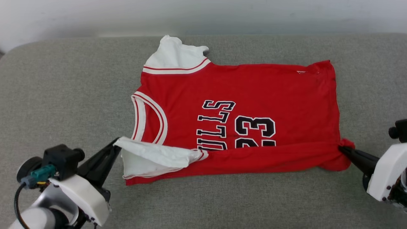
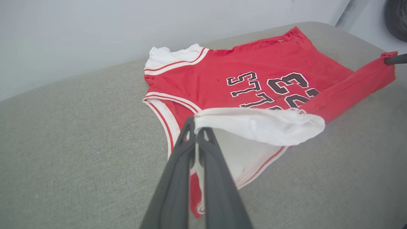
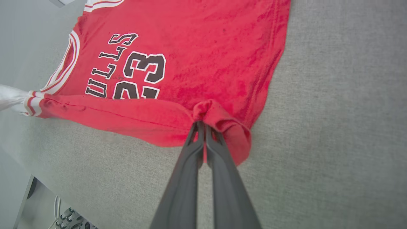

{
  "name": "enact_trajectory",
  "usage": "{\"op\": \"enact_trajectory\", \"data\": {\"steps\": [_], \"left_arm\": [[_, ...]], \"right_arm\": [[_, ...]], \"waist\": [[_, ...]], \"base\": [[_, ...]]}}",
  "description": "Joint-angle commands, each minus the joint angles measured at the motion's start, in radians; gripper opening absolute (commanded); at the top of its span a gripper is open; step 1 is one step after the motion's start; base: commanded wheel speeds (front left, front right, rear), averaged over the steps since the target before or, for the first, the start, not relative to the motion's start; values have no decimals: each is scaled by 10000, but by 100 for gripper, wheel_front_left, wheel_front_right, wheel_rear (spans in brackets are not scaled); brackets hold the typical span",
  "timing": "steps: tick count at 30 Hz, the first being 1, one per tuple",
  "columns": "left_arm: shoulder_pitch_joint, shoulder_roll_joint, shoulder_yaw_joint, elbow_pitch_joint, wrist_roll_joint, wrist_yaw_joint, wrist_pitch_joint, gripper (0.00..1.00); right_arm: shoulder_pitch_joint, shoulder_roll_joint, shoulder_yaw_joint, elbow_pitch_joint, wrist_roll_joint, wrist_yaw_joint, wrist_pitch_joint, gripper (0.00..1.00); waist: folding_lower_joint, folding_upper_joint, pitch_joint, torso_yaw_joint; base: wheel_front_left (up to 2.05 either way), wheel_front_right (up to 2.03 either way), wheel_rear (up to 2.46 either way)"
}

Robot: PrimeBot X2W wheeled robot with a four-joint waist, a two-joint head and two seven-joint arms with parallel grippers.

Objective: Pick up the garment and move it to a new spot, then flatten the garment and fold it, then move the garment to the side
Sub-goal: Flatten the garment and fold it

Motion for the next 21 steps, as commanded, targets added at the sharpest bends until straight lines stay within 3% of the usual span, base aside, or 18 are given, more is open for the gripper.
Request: {"op": "enact_trajectory", "data": {"steps": [1, 10, 18, 19, 20, 21], "left_arm": [[-393, -125, -10, 172, 86, -62, -63, 0], [-2292, -384, -487, 1737, 725, -243, 225, 0], [-3309, -1029, -872, 3295, 1085, -182, 101, 0], [-3388, -1105, -889, 3492, 1114, -139, 54, 0], [-3460, -1179, -926, 3682, 1151, -82, 34, 0], [-3523, -1256, -941, 3845, 1221, -20, -20, 31]], "right_arm": [[-408, 170, -46, 199, -162, -4, 89, 0], [-1969, 685, 50, 1309, -922, -4, 446, 0], [-2507, 825, 349, 1983, -1302, -4, 496, 0], [-2561, 816, 361, 2039, -1428, -4, 394, 27], [-2622, 824, 380, 2083, -1529, -4, 297, 100], [-2646, 846, 459, 2117, -1600, -4, 204, 100]], "waist": [[-2, 0, 352, -107], [-2, 0, 1199, -145], [-2, 0, 1500, -189], [-2, 0, 1494, -198], [-2, 0, 1476, -200], [-2, 0, 1435, -202]], "base": [[0, 0, 0], [0, 0, 0], [0, 0, 0], [0, 0, 0], [0, 0, 0], [0, 0, 0]]}}
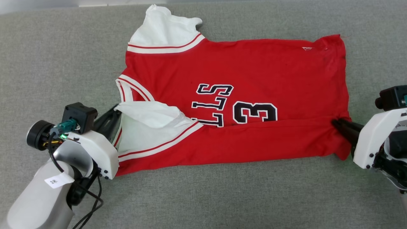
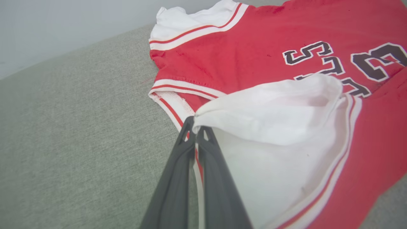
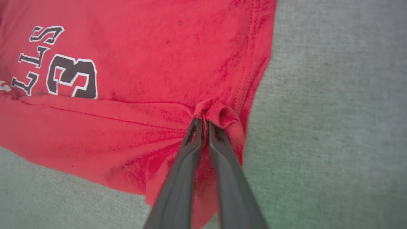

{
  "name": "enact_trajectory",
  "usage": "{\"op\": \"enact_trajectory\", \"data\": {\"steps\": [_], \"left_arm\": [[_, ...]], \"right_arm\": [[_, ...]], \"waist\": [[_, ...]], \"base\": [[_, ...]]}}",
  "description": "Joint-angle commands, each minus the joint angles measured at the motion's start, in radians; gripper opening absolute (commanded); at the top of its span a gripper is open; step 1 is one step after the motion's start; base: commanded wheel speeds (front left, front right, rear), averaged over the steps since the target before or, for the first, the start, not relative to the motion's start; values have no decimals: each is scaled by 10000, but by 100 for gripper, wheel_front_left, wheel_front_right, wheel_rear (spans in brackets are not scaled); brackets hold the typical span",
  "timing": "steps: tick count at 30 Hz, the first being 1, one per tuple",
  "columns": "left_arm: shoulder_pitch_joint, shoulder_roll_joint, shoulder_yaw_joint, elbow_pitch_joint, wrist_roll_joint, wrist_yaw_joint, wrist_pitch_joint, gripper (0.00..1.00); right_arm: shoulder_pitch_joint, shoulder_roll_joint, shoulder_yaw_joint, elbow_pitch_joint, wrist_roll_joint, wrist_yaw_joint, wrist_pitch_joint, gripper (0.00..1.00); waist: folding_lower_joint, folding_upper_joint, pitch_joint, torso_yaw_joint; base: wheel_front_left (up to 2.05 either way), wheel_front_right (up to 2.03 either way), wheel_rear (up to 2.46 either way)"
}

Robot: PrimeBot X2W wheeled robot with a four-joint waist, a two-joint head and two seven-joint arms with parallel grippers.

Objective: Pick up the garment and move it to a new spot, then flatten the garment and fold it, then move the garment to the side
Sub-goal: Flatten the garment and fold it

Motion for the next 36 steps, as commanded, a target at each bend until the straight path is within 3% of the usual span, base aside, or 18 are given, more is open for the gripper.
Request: {"op": "enact_trajectory", "data": {"steps": [1, 9, 16, 26, 31, 36], "left_arm": [[-139, -36, 20, 93, 114, 93, -121, 100], [211, -628, 430, 656, 14, 959, -1152, 100], [1330, -483, 975, -325, -141, 2107, -1235, 100], [3573, -326, 1455, -2739, -974, 3621, 296, 100], [4323, 90, 1080, -3518, -988, 4066, 1732, 100], [4522, 293, 836, -3909, -1287, 4120, 2710, 100]], "right_arm": [[-146, 39, 61, 19, -79, -4, -101, 100], [29, -223, 638, -178, -682, -4, -418, 100], [552, -520, 559, -917, -1245, -4, -78, 100], [1742, 431, -725, -2234, -2093, -4, 1584, 100], [2314, 966, -1291, -2978, -2482, -4, 2115, 100], [2596, 1280, -1569, -3481, -2664, -4, 2309, 100]], "waist": [[-2, 0, -79, -12], [-2, 0, -890, -163], [-2, 0, -1642, -252], [-2, 0, -2032, -524], [-2, 0, -1923, -645], [-2, 0, -1606, -762]], "base": [[0, 0, 0], [0, 0, 0], [0, 0, 0], [0, 0, 0], [0, 0, 0], [0, 0, 0]]}}
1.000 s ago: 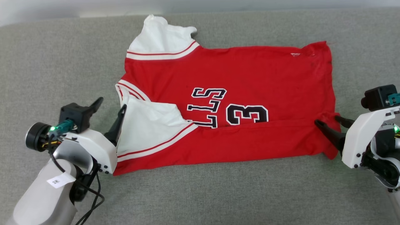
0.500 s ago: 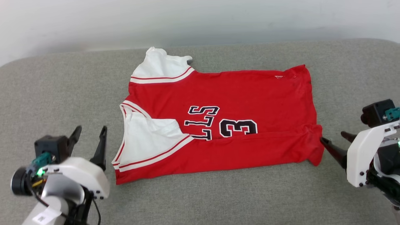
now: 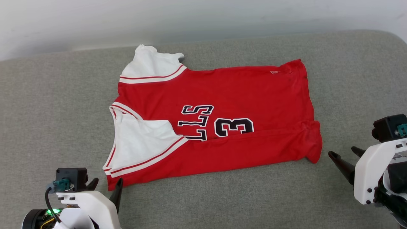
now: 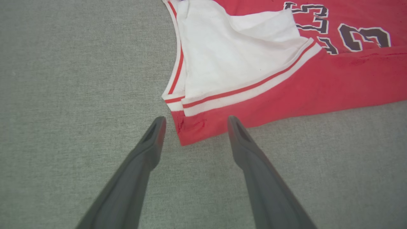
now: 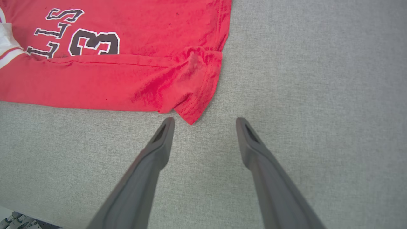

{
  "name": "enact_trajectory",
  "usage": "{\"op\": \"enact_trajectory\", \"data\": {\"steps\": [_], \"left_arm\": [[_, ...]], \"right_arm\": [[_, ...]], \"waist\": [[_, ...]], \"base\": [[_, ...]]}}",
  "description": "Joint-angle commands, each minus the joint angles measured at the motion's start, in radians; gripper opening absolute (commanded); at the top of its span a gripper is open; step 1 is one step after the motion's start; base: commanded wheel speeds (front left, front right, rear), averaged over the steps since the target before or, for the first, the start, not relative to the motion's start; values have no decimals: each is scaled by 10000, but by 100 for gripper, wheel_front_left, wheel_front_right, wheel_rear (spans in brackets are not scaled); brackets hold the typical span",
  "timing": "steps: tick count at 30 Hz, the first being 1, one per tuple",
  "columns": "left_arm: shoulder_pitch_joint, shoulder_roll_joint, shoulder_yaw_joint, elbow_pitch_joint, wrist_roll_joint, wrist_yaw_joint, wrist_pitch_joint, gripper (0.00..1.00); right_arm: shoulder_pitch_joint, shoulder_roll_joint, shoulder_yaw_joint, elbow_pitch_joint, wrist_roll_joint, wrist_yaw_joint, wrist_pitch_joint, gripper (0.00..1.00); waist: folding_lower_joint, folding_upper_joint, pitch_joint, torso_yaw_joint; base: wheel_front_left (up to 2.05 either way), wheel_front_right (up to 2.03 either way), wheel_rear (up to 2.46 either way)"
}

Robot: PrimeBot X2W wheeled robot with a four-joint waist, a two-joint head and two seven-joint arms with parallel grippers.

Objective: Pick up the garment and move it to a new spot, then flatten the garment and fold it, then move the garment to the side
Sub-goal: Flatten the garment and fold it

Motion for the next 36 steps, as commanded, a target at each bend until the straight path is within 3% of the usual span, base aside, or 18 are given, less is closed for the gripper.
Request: {"op": "enact_trajectory", "data": {"steps": [1, 8, 17, 18, 19, 20, 26, 36], "left_arm": [[-9, 14, -3, -67, -70, -1, 84, 100], [-493, 221, 67, 485, -120, -86, 424, 100], [-887, -9, -373, 1443, -569, -643, 1055, 100], [-876, -65, -476, 1587, -637, -699, 1155, 90], [-868, -173, -556, 1716, -745, -785, 1197, 17], [-859, -254, -645, 1824, -808, -889, 1226, 0], [-1122, -371, -636, 1911, -448, -938, 527, 0], [-1590, -249, -511, 254, 164, -788, -199, 0]], "right_arm": [[118, 111, -25, -96, -67, -4, 11, 100], [-76, 244, -146, -413, -80, -4, 82, 100], [-381, 170, -227, -612, -120, -4, 16, 100], [-406, 153, -215, -627, -134, -4, -13, 100], [-427, 147, -199, -618, -138, -4, -33, 100], [-456, 137, -178, -610, -135, -4, -68, 100], [-603, -200, -83, -472, -174, -4, -16, 100], [-967, -423, 235, 802, -595, -4, 503, 100]], "waist": [[1, 0, 142, -58], [1, 0, 742, -198], [1, 0, 1576, -251], [1, 0, 1629, -233], [1, 0, 1651, -211], [1, 0, 1661, -185], [1, 0, 1444, 129], [1, 0, 1198, 751]], "base": [[0, 0, 0], [0, 0, 0], [0, 0, 0], [0, 0, 0], [0, 0, 0], [0, 0, 0], [0, 0, 0], [0, 0, 0]]}}
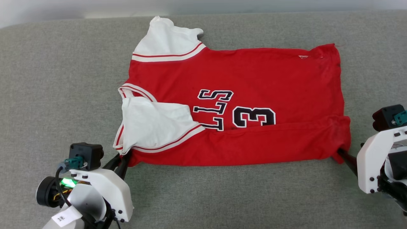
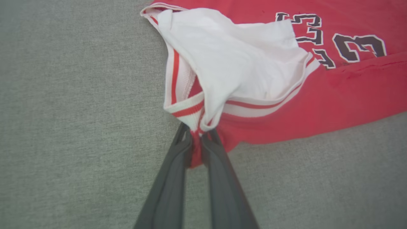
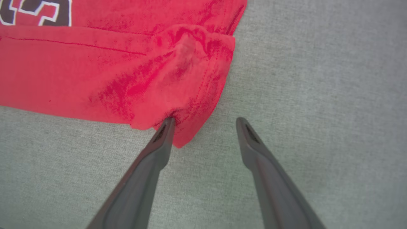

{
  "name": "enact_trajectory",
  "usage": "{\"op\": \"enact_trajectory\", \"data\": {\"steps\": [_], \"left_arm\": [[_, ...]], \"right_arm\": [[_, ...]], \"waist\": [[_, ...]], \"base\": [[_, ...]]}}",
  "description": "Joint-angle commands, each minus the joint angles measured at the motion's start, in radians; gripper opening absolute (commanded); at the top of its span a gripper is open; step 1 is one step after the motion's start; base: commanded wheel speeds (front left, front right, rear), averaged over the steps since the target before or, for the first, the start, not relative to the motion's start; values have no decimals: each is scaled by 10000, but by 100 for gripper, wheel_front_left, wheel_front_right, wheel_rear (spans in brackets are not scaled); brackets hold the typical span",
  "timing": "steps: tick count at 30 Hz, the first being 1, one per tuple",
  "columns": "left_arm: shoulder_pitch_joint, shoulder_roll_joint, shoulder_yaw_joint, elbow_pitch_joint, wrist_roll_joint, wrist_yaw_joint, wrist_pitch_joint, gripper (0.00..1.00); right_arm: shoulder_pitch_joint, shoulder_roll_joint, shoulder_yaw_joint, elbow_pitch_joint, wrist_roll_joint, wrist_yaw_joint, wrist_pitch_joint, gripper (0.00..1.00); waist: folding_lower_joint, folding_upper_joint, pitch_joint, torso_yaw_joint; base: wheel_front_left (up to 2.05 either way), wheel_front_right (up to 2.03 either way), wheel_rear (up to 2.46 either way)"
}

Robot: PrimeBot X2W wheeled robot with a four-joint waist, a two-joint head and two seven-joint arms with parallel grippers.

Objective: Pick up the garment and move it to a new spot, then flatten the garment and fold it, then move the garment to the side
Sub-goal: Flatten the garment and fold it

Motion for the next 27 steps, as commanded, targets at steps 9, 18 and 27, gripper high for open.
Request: {"op": "enact_trajectory", "data": {"steps": [9, 18, 27], "left_arm": [[-139, -31, -84, -791, -4, -36, -36, 0], [-184, -74, -261, -511, -113, -194, 100, 0], [218, 83, -251, 124, -438, -378, 145, 0]], "right_arm": [[-437, 182, 436, 1377, -59, -3, 120, 100], [-348, 162, 1149, 2734, -128, 7, 371, 0], [-165, -253, 951, 2699, 146, -6, -80, 0]], "waist": [[-1, 0, 408, 408], [-1, 0, 611, 633], [-1, 0, -317, 532]], "base": [[0, 0, 0], [0, 0, 0], [0, 0, 0]]}}
